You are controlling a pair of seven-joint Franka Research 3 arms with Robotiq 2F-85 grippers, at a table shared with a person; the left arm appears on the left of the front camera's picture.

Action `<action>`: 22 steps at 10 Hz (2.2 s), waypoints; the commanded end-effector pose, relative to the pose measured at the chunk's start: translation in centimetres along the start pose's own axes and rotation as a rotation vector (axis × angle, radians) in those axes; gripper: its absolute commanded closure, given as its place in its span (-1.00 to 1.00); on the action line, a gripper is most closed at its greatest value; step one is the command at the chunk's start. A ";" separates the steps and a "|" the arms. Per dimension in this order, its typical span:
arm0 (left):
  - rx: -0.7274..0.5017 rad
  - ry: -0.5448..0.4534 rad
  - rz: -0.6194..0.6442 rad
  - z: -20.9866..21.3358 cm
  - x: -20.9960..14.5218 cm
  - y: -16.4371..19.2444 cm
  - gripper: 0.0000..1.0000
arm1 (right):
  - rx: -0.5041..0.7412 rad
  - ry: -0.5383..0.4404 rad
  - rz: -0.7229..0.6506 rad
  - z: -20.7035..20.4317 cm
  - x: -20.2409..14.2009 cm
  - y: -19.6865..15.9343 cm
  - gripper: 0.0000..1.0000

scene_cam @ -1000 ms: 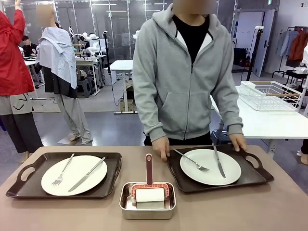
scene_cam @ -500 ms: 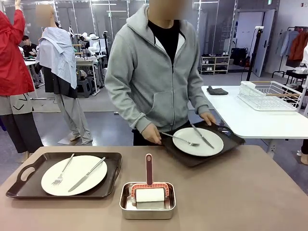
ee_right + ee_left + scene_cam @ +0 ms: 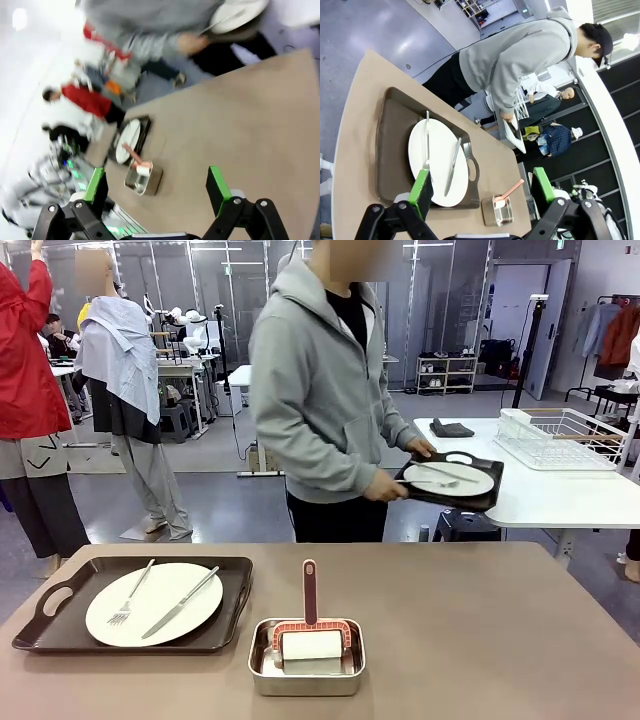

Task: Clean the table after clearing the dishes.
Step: When the left (or right) Handle tray is removed, use the left hand (or right hand) to clean the left (or right) side of the table with the Lint Roller.

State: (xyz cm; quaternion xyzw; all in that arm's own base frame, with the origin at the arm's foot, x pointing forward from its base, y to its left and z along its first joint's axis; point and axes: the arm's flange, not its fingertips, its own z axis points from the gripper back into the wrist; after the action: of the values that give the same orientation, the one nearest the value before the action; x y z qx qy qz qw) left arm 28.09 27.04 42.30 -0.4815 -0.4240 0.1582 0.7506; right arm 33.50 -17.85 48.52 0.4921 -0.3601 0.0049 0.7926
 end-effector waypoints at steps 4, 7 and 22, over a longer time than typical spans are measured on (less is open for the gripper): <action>-0.019 -0.010 -0.002 0.3 0.5 0.0 -1.00 | 0.033 0.602 0.649 -21.6 0.9 10.8 -1.00; -0.019 -0.010 -0.002 0.3 0.5 0.0 -1.00 | 0.031 0.767 0.758 -29.1 -3.1 13.2 -1.00; -0.019 -0.010 -0.002 0.3 0.5 0.0 -1.00 | 0.244 1.427 1.241 -48.9 -2.0 21.4 -1.00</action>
State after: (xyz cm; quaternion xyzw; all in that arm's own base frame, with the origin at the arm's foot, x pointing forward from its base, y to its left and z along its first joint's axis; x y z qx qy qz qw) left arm 28.11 27.10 42.29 -0.4816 -0.4238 0.1583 0.7506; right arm 49.98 29.95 50.30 0.2015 -0.0188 0.7451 0.6355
